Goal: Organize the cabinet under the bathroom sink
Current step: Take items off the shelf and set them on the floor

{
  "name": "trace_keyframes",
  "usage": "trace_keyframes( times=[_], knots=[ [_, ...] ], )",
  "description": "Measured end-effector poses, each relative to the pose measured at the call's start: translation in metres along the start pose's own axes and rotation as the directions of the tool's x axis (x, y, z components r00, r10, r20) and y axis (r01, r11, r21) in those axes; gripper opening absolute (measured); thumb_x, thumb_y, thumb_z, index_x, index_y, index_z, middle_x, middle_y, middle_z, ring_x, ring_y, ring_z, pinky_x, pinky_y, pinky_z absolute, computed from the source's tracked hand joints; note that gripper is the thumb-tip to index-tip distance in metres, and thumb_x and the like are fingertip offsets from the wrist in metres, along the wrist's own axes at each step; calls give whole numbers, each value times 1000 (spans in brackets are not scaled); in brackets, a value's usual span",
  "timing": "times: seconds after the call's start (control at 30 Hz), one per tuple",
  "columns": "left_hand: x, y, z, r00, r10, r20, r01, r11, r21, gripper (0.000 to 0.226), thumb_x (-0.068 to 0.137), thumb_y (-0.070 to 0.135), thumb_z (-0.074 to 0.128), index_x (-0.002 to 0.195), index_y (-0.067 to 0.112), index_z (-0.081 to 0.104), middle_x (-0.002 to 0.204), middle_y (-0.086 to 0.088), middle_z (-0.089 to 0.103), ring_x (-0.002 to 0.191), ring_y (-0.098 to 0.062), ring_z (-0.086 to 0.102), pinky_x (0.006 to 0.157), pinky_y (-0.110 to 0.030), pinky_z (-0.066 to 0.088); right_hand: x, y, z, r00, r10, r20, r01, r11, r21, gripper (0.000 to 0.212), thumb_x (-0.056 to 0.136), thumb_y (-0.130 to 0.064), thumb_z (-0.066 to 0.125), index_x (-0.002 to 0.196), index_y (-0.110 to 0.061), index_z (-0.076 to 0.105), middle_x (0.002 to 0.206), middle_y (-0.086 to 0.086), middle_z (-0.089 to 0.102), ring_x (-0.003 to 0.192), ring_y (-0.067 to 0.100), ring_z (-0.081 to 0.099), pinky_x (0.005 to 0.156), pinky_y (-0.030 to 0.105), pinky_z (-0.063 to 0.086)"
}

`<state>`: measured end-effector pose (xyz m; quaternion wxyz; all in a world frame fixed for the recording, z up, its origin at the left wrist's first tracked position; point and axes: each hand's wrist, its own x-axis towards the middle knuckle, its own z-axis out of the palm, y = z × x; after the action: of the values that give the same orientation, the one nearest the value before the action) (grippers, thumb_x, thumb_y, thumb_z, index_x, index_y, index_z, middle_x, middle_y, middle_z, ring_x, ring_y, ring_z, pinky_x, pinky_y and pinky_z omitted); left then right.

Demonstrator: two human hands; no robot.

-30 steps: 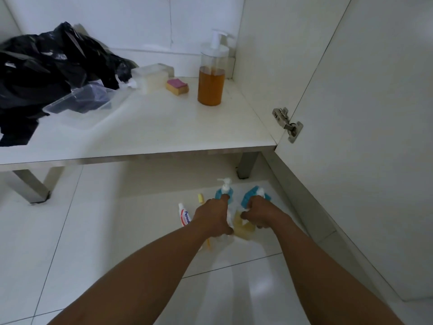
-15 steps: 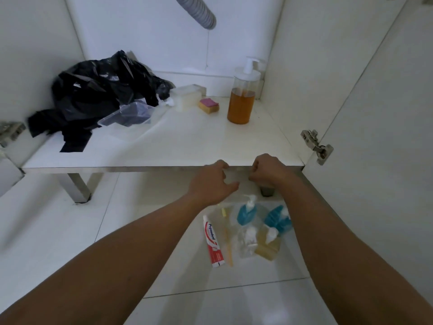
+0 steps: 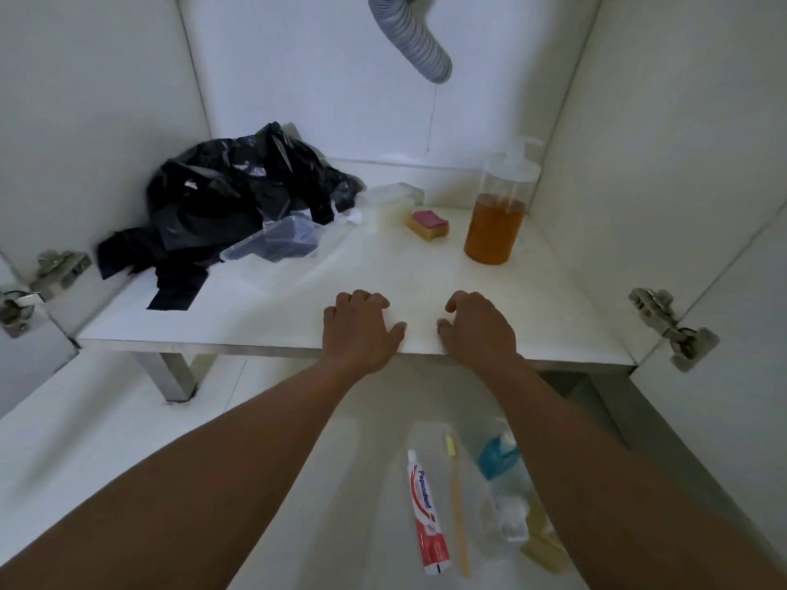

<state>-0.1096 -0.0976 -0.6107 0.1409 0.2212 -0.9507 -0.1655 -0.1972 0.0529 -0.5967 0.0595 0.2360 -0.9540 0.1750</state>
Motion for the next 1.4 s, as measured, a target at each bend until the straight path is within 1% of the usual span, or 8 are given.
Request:
trace_keyframes(
  times=[0.37,0.53,0.67,0.77,0.97,1.2,1.3,1.4],
  knots=[
    [139,0,32,997,-52,-51,48,996,-78,70,95,44,63,151,15,34,151,-11,39,138,-30,35,111,-39,33,133,-15,53,990,-92,-108,100,992,74,42,98,-29,56,137,-18,45,134,9,48,121,28,47,94,40,42],
    [195,-9,31,949,162,-270,-60,934,351,72,86,49,70,141,13,41,140,-9,47,130,-30,40,107,-41,33,191,-22,65,981,-27,-190,57,987,152,66,91,-32,68,145,-29,32,144,9,31,120,33,47,94,41,42],
    [232,-23,18,987,36,-156,50,858,510,88,89,50,65,148,-2,27,152,-22,35,144,-39,25,121,-49,16,219,-17,75,989,79,-126,-62,989,131,81,90,-49,64,153,-32,16,158,11,10,131,40,36,102,46,37],
    [244,-32,9,996,-59,-65,86,818,568,61,94,29,59,144,-1,39,145,-21,47,142,-41,31,123,-54,6,228,-13,79,991,104,-89,-96,991,90,73,93,-55,54,152,-28,22,153,17,23,131,40,33,105,45,34],
    [239,-31,-2,994,76,-74,-8,752,659,7,87,17,61,93,19,60,98,-5,64,116,-32,47,118,-68,-1,228,-15,79,980,94,-174,-74,990,119,38,97,-30,51,133,-22,39,127,12,41,115,33,45,89,41,38],
    [204,-5,-48,935,354,-16,-193,547,814,10,86,15,64,80,20,57,91,-2,65,112,-30,52,115,-73,1,205,-6,68,982,117,-149,-28,866,500,39,98,-27,51,135,-21,42,127,7,40,109,30,55,90,39,48],
    [189,1,-64,912,404,70,-274,474,837,12,87,14,60,80,22,55,110,-4,69,115,-30,53,113,-75,-4,182,-2,64,986,78,-148,12,849,528,38,98,-20,51,135,-18,44,130,7,42,105,21,53,87,28,41],
    [170,12,-77,879,462,114,-344,450,824,12,96,27,56,100,21,64,115,-5,69,122,-32,51,113,-62,20,153,-4,59,988,54,-143,26,859,511,35,99,-15,49,133,-16,46,132,8,43,108,19,53,90,25,39]
  ],
)
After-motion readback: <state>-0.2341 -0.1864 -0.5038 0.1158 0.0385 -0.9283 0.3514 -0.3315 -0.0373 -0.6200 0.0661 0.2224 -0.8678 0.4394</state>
